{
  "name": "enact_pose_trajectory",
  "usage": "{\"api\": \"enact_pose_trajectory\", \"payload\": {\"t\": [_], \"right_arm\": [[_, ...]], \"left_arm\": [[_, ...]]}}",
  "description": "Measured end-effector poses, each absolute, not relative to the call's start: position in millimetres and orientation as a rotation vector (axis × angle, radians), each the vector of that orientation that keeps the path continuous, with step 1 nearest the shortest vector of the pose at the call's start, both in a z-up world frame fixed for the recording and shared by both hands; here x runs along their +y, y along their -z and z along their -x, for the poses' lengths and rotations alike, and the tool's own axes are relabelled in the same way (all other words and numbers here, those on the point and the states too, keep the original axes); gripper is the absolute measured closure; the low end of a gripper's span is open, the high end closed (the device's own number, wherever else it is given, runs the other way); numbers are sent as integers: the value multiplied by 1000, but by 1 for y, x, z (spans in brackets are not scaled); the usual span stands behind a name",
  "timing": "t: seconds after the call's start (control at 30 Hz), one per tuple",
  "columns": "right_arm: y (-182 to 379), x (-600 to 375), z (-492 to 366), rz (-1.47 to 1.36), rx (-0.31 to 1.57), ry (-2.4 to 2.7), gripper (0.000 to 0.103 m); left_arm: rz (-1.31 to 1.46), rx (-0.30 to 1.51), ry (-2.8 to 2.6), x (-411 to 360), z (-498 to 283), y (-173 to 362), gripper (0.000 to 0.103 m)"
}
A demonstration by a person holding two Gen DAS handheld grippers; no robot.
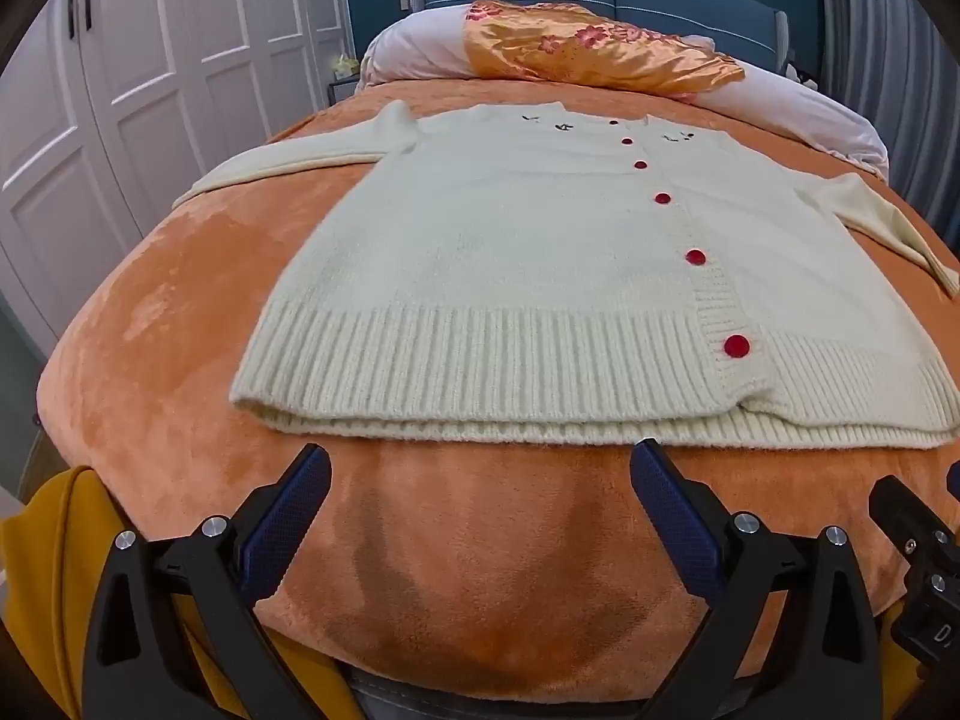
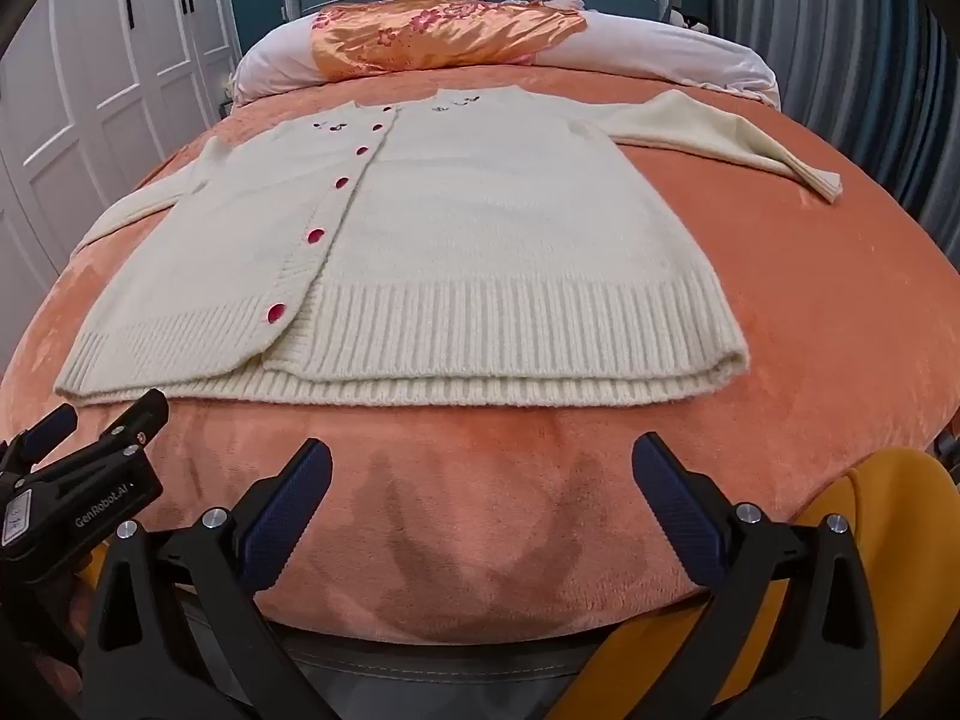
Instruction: Fold small clothes
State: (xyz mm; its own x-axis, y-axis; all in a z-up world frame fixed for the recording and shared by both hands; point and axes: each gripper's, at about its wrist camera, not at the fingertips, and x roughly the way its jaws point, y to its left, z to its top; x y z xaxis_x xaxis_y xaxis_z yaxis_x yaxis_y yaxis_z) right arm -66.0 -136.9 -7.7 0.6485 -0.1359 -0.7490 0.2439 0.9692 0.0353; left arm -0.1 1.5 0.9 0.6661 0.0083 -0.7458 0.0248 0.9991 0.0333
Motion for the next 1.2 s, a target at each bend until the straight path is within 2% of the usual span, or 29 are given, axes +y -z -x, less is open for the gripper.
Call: {"api": "enact_pose_trajectory", "payload": {"t": [1.2], "right_arm": [[5,-130,68,-116,827,211,5]], "left_arm": [[-99,825,21,-9,4,-1,5]]}}
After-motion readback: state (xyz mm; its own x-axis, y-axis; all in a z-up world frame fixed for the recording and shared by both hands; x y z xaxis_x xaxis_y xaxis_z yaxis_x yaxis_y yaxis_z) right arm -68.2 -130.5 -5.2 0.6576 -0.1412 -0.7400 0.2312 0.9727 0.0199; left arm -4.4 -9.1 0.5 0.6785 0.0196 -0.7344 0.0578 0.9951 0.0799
